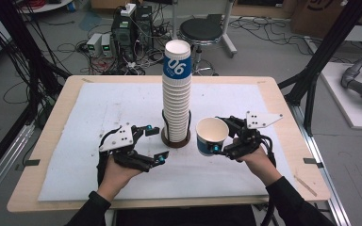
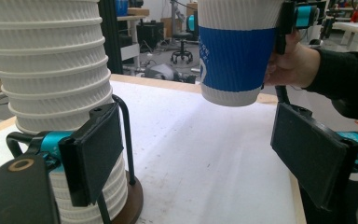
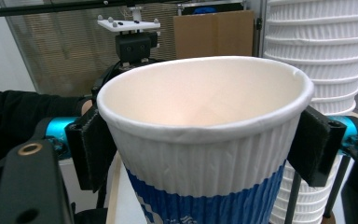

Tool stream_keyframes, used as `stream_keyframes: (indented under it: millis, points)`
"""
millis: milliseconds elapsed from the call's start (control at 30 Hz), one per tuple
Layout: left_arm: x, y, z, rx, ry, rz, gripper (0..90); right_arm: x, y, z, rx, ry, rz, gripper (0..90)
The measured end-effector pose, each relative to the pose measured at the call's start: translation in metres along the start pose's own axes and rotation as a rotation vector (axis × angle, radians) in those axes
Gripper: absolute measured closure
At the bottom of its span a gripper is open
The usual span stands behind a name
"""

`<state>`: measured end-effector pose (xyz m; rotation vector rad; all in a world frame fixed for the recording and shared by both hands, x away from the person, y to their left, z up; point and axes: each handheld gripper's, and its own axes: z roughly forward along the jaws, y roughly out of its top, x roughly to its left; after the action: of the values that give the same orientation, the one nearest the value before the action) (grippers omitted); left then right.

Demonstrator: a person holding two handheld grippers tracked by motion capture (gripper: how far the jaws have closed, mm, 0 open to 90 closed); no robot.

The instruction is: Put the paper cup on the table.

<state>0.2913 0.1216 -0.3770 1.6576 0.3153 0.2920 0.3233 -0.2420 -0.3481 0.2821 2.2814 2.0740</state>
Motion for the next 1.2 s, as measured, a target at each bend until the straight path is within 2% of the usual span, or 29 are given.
stream_keyframes:
  millis: [400,700,1000,1200]
  points:
    - [0.001,-0.002,-0.002,0.007,0.012,-0.012,16.6,-0.001,0.002,-0.001,0.013,-0.002,-0.005,20.4]
    - [0.004,-0.006,-0.003,0.014,0.019,-0.025,16.6,-0.007,0.004,-0.008,0.014,-0.03,-0.006,20.3]
    - [0.006,-0.007,-0.004,0.016,0.033,-0.029,16.6,-0.018,0.004,-0.023,0.006,-0.106,-0.009,20.4]
    - [0.006,-0.009,-0.003,0.02,0.031,-0.035,16.6,-0.029,0.001,-0.037,0.004,-0.196,-0.008,20.3]
